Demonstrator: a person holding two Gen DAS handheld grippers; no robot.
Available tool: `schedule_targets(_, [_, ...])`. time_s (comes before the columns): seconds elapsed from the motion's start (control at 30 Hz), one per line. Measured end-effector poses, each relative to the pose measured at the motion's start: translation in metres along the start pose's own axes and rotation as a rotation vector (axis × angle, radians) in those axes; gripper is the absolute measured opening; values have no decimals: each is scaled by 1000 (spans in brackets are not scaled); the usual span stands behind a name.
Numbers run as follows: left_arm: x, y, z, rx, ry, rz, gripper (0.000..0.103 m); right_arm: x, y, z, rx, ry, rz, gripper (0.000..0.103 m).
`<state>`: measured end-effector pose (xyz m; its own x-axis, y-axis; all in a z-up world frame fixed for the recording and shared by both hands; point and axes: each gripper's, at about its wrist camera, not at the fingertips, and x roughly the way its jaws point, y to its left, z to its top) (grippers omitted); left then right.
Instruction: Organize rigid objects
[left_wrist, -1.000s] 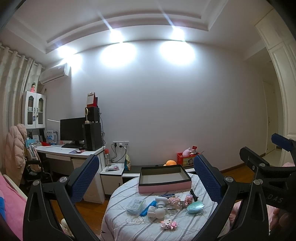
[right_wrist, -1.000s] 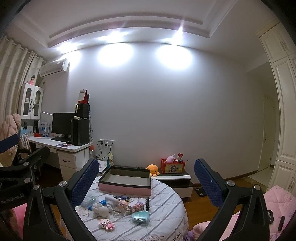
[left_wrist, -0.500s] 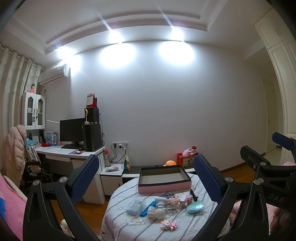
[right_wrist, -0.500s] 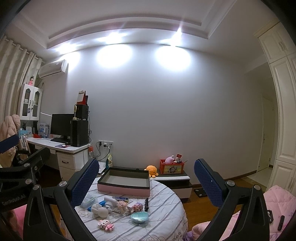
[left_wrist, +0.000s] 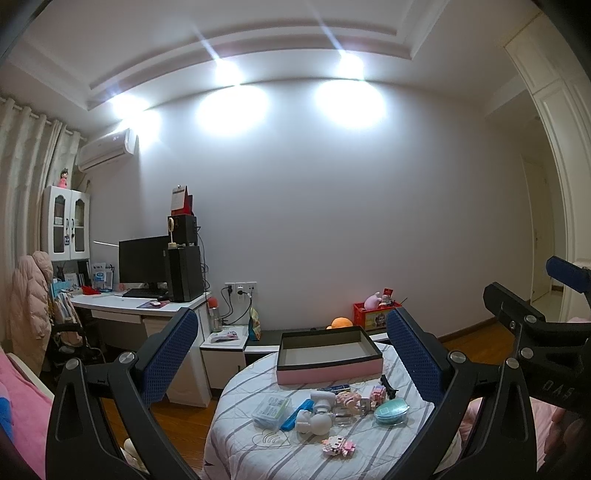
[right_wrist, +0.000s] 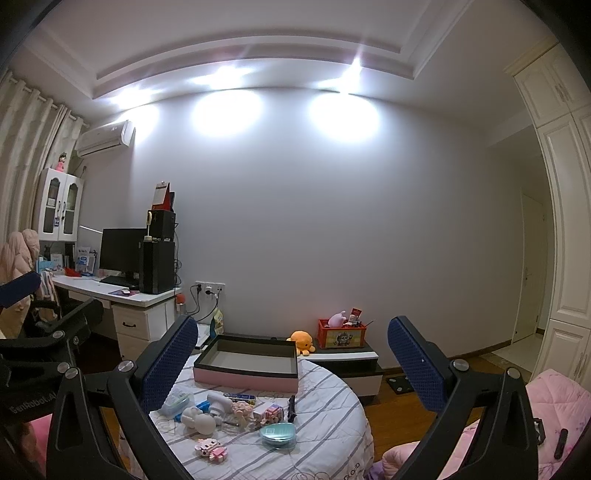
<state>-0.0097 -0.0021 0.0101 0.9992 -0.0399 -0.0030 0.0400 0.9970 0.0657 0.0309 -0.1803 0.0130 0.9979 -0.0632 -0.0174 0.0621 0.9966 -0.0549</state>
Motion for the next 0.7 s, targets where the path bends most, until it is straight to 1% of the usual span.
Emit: schedule_targets(0.7, [1,-1,0,4,-2,3,103,-2,3,-2,-8,0,2,103])
